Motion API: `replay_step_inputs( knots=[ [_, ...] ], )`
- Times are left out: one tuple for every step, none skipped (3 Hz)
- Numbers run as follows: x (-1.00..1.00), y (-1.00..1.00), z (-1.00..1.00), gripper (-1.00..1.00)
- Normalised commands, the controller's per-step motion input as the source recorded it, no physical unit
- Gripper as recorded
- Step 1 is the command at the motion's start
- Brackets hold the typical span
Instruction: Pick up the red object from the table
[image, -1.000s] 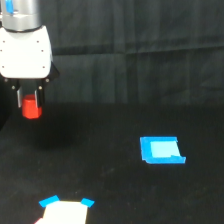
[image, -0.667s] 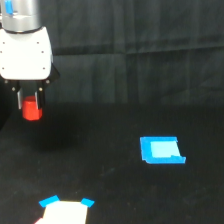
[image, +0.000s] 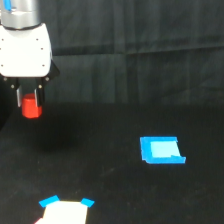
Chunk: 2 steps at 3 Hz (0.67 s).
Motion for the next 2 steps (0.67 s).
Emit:
replay_step_inputs(
  knots=[
    [0.49,-0.31,0.11,-0.96],
    [0.07,-0.17,0.03,-1.0]
  ],
)
